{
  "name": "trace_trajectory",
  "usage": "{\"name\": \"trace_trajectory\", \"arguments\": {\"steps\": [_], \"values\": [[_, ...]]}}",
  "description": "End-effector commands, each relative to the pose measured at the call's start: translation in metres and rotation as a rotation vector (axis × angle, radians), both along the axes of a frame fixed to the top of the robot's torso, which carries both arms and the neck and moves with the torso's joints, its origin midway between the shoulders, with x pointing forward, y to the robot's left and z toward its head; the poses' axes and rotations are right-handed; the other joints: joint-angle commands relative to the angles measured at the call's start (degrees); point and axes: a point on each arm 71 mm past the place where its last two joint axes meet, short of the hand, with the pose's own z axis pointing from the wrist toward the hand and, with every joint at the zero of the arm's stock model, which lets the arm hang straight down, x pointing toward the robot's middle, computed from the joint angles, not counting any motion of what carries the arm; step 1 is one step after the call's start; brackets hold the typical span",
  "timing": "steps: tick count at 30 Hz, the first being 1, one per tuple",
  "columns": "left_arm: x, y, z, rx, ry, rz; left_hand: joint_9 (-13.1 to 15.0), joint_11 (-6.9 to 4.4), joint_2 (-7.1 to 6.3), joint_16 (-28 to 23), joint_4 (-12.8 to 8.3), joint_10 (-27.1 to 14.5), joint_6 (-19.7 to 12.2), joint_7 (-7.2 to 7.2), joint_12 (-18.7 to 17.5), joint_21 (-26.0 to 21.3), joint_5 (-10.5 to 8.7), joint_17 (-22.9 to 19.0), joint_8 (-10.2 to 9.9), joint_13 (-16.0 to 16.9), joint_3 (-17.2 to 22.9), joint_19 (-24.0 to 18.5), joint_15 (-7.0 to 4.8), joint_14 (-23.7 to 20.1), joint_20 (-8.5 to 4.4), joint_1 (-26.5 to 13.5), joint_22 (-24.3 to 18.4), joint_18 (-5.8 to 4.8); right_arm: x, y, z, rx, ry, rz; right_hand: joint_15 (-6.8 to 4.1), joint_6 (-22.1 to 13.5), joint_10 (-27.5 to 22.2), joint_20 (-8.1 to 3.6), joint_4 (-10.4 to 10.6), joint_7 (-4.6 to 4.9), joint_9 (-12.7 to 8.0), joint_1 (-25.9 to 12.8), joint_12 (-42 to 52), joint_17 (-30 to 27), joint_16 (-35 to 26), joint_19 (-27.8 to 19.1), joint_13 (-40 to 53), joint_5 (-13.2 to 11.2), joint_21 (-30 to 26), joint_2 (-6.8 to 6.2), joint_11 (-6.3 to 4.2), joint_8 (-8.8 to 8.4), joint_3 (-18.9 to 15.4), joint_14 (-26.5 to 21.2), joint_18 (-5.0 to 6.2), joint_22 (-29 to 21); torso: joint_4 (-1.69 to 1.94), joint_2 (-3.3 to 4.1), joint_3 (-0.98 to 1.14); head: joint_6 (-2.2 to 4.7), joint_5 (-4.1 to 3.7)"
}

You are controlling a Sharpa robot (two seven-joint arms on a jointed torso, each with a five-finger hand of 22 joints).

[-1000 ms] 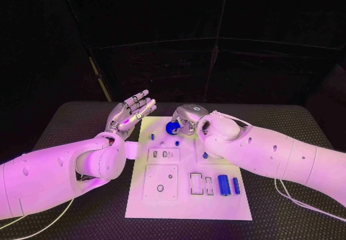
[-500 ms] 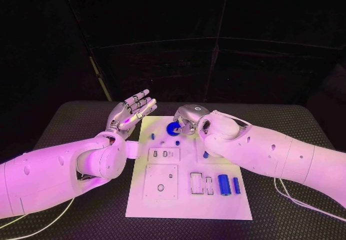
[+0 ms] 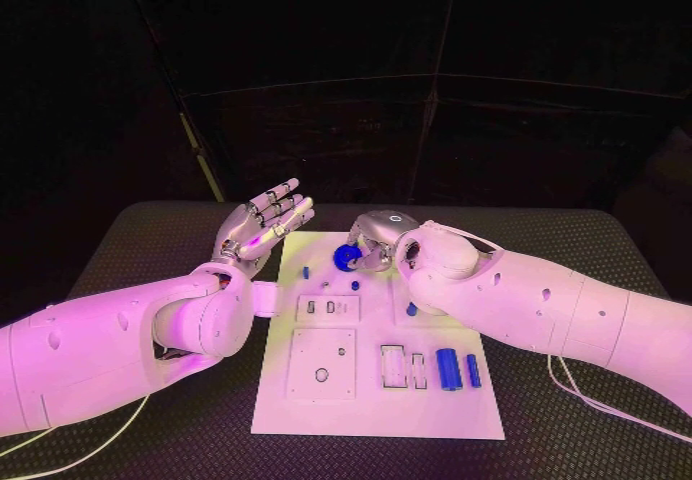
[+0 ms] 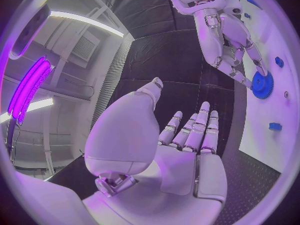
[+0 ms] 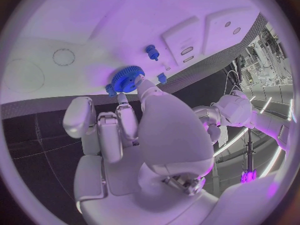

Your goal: Assemble the parts on the task board

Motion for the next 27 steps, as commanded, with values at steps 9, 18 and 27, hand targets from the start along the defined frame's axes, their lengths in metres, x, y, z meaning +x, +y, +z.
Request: {"name": "trace_trajectory", "arguments": {"steps": [9, 18, 27], "values": [[0.000, -0.002, 0.002, -0.003, -0.012, -0.014, 0.02, -0.01, 0.61, 0.25, -0.36, 0.35, 0.08, 8.44, 0.24, 0.28, 0.17, 0.09, 0.23, 0.06, 0.00, -0.06, 0.03, 0.40, -0.12, 0.20, -0.02, 0.72, 0.002, -0.002, -0.006, -0.028, 0.078, -0.010, 0.06, 0.23, 0.66, 0.19, 5.53, 0.00, -0.27, -7.54, 1.06, 12.85, 0.60, 0.26, 2.18, 4.17, 0.43, 1.75, -0.19, -0.51, -1.05, 5.56, -1.11, 0.44, 0.02, 0.02, -0.02, -0.15, -0.01], [0.000, -0.001, 0.002, -0.002, -0.011, -0.013, 0.00, -0.01, 0.96, 0.24, -0.78, 0.38, 0.06, 8.44, 0.22, 0.30, 0.17, 0.08, 0.18, 0.05, 0.43, -0.06, 0.02, 0.47, -0.12, 0.43, -0.05, 0.73, 0.004, -0.007, -0.006, -0.007, 0.082, -0.036, 0.55, -3.55, 0.69, 0.59, 5.54, 0.65, -0.54, -8.93, 1.28, 13.43, 0.80, 0.36, 2.39, 5.02, 0.55, 1.69, 0.39, -0.80, -1.07, 5.69, -1.16, 0.62, -0.07, 0.01, 0.06, -0.19, -0.03], [0.000, -0.002, 0.002, -0.002, -0.011, -0.014, -0.01, -0.01, 1.02, 0.24, -0.89, 0.38, 0.03, 8.44, 0.22, 0.30, 0.17, 0.08, 0.16, 0.05, 0.53, -0.08, 0.02, 0.47, -0.12, 0.48, -0.05, 0.74, -0.003, -0.018, 0.006, 0.107, -0.013, -0.032, 0.76, -3.80, 1.42, 0.84, 5.05, 0.80, -0.40, -8.14, 2.33, 13.76, 0.91, 0.61, 3.42, 5.21, 0.77, 0.84, 0.56, -0.61, -0.63, 5.76, -1.21, 0.97, -0.02, -0.10, 0.08, -0.03, -0.36]]}}
